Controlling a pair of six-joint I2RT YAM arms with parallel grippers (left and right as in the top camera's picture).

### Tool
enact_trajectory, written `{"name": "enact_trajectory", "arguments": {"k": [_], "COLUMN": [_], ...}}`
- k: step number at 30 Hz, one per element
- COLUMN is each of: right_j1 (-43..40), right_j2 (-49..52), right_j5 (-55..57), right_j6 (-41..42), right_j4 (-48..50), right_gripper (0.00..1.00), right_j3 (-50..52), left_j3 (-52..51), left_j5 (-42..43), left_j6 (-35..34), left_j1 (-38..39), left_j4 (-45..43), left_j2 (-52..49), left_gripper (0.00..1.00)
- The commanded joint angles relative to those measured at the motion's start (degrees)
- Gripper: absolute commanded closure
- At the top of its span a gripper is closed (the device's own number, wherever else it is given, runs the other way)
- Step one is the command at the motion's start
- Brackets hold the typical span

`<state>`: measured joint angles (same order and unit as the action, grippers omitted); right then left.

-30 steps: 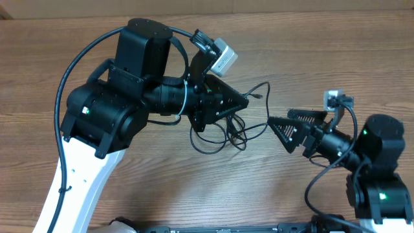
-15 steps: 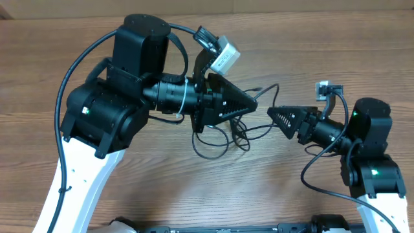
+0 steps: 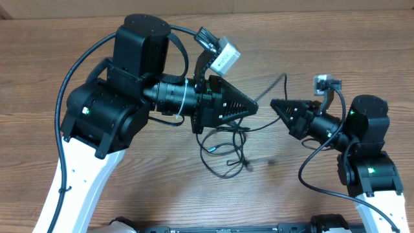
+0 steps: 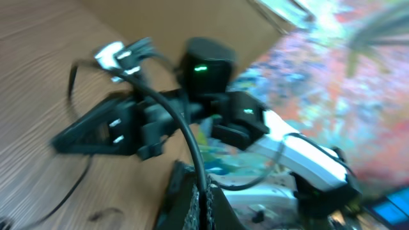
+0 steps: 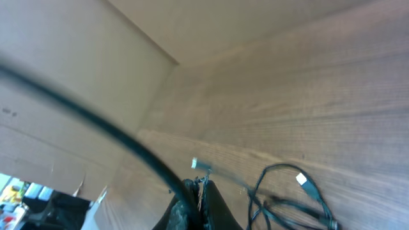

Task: Untangle cables
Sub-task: 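Pull the grasped cable away to the right with the right gripper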

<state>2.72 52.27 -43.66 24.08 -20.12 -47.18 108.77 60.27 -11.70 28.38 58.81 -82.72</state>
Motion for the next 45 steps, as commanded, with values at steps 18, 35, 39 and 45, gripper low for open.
{"name": "enact_trajectory", "arguments": {"k": [18,35,39,45], "right_j1": [0.22,0.22,0.11,0.11], "right_j2": [0.22,5.92,5.95,6.01], "right_j5": [13.20,14.12,16.41,23.85], "right_j6": [9.51,43.63,39.82,29.51], "right_j4": [18.53,41.88,39.41,34.84], "right_gripper": [0.96,0.96,0.96,0.96], "right_j3": [-24.20,-24.20,-24.20,-24.20], "left_j3": [1.05,1.05,1.05,1.05], "left_j5": [-32.63,-33.97,-34.77,-36.96], "left_j6": [-11.47,-11.21,-11.26,-11.21], "left_j1": [-0.24,-0.24,-0.24,-0.24], "left_j4": [8.09,12.52,13.25,14.69], "left_j2": [0.33,0.33,0.33,0.33], "left_gripper": [0.32,0.07,0.07,0.07]}}
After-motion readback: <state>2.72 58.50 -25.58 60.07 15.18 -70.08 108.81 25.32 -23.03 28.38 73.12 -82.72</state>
